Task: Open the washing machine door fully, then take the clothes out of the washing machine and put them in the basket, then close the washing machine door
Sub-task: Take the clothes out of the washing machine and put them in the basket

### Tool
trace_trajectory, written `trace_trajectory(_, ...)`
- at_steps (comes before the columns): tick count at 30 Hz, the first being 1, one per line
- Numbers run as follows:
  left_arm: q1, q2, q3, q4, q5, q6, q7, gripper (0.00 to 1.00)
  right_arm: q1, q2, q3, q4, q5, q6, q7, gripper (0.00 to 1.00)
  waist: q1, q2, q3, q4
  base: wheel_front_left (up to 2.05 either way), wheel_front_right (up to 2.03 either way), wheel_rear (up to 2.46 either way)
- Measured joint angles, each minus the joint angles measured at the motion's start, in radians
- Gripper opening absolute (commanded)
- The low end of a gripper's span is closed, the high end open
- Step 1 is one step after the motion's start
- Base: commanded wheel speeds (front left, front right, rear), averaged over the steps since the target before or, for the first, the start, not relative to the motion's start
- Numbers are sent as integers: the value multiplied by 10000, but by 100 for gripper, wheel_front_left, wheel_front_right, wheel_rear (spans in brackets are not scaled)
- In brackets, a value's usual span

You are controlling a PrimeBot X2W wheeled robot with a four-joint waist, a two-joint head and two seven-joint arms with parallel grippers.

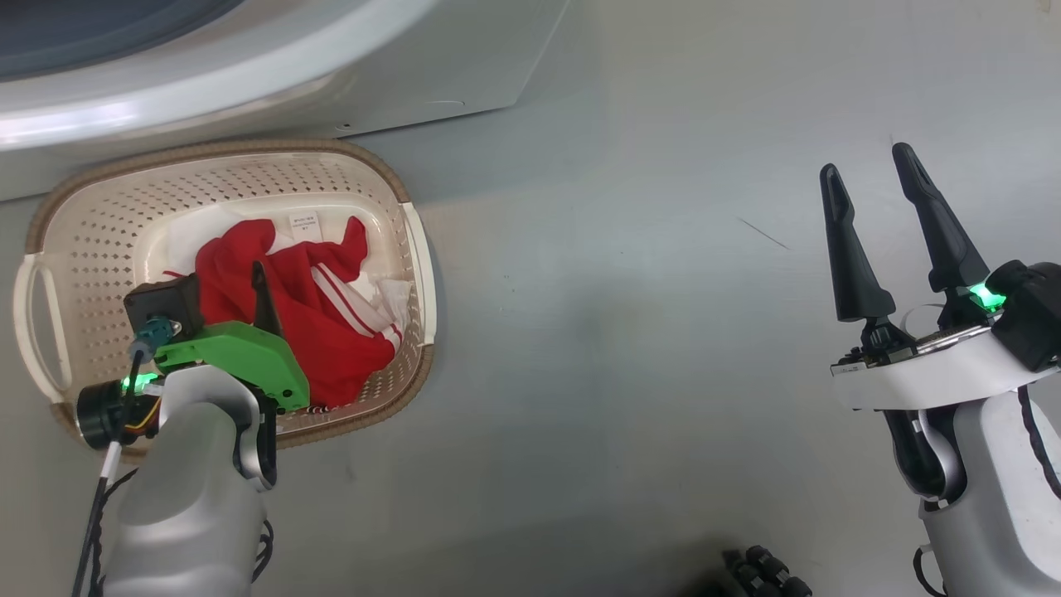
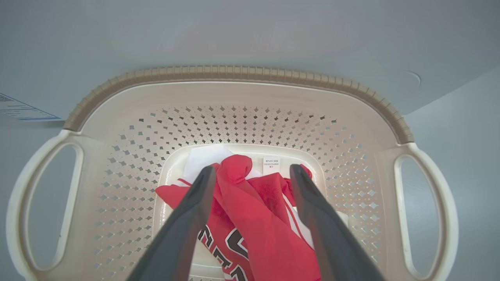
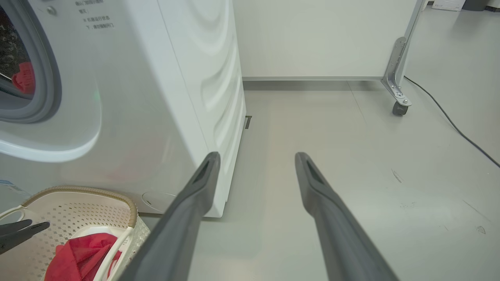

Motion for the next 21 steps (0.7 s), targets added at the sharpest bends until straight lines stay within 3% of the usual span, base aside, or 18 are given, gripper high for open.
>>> trace_trajectory(13, 145, -21, -439, -736, -780, 0, -316, 100, 122, -121, -268, 316, -128, 0, 2, 100, 0, 0, -907, 504, 0, 0, 0)
trace_trajectory(21, 673, -23, -449, -3139, -493, 0, -314, 100, 617, -130, -487, 502, -293, 0, 2, 100, 0, 0, -1727, 916, 0, 0, 0)
